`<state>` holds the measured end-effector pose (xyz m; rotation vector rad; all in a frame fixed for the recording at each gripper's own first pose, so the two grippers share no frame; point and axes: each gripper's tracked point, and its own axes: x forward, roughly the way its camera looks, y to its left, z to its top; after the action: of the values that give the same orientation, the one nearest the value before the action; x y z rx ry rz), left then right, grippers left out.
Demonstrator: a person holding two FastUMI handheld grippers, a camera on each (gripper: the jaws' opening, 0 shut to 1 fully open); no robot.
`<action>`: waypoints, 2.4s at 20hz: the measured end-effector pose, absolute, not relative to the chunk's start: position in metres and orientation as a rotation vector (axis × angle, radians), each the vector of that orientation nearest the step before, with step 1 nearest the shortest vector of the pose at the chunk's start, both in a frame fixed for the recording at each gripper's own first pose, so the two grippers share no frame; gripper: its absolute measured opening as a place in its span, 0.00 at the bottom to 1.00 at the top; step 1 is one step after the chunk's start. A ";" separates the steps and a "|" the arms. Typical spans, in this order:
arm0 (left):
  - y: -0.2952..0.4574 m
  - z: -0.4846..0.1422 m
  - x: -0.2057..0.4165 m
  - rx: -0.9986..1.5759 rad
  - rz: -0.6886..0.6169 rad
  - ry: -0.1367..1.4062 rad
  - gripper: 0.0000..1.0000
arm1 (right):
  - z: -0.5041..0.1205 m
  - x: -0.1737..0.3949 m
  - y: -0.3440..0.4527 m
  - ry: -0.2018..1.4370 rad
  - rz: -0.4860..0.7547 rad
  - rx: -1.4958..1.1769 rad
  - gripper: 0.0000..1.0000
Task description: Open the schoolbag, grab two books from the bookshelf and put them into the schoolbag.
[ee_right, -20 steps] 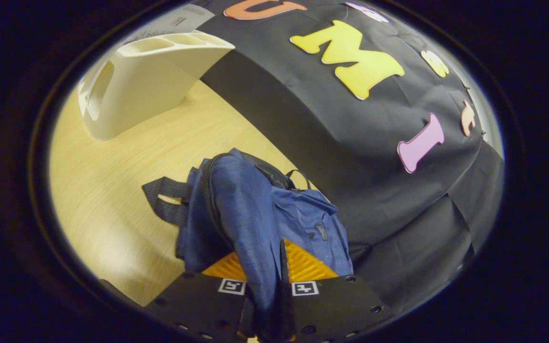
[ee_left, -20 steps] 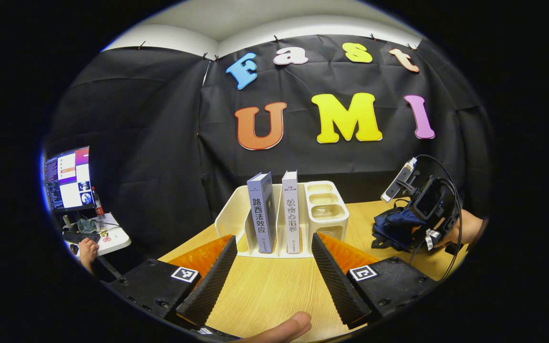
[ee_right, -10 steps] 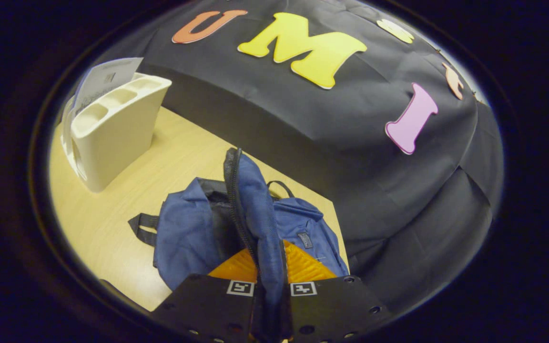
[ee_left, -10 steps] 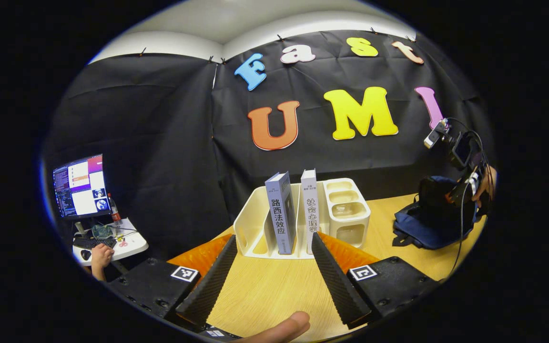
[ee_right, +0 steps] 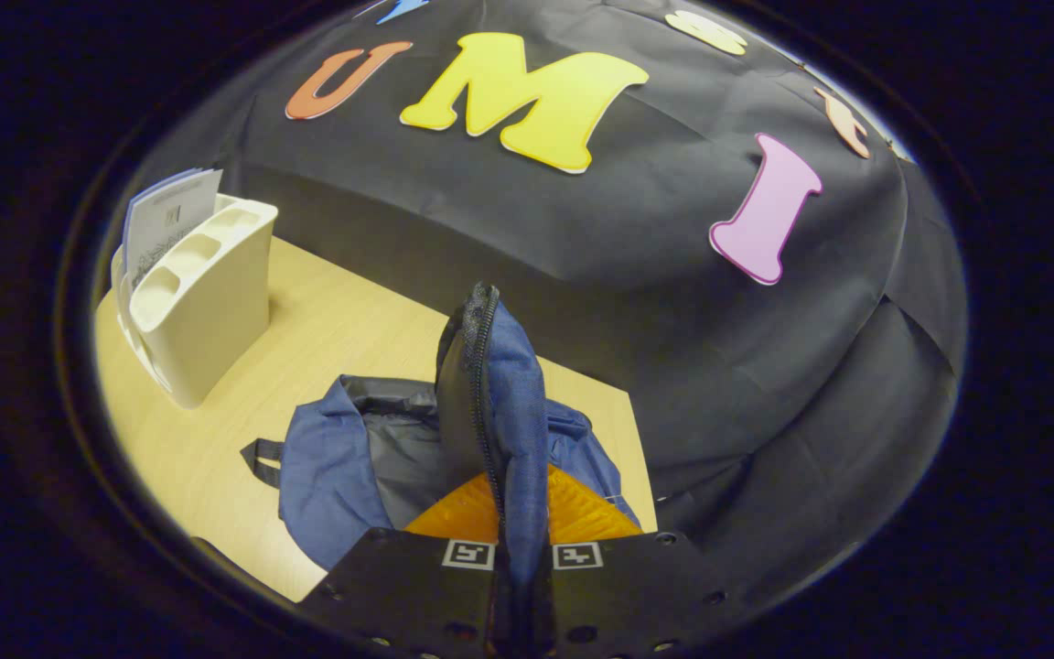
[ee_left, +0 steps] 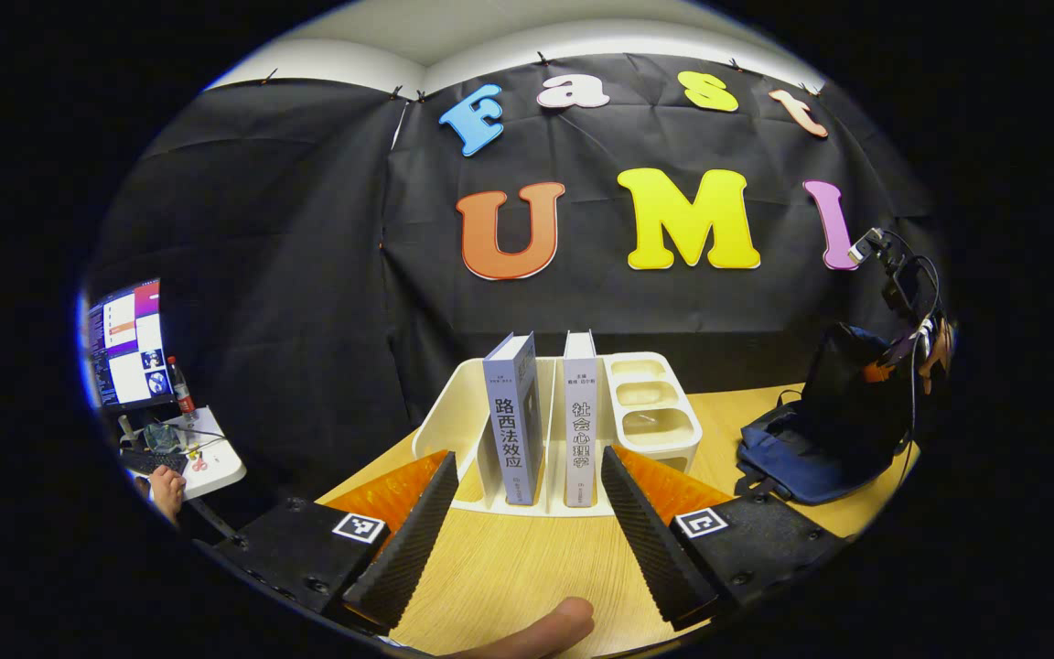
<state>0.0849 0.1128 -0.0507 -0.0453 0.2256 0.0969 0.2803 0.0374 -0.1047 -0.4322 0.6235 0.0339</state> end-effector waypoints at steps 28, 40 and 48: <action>0.066 0.000 0.312 0.015 -0.141 0.404 0.98 | -0.087 0.281 -0.022 0.554 0.109 -0.313 0.08; 0.062 -0.097 0.324 0.057 -0.153 0.848 0.82 | -0.098 0.274 -0.033 0.547 0.127 -0.292 0.08; 0.064 -0.099 0.306 0.041 -0.160 0.970 0.47 | -0.106 0.270 -0.032 0.547 0.140 -0.277 0.09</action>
<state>0.3065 0.0640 -0.0993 0.0410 0.9699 -0.1596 0.2701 -0.0315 -0.1055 -0.2774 0.5473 0.1404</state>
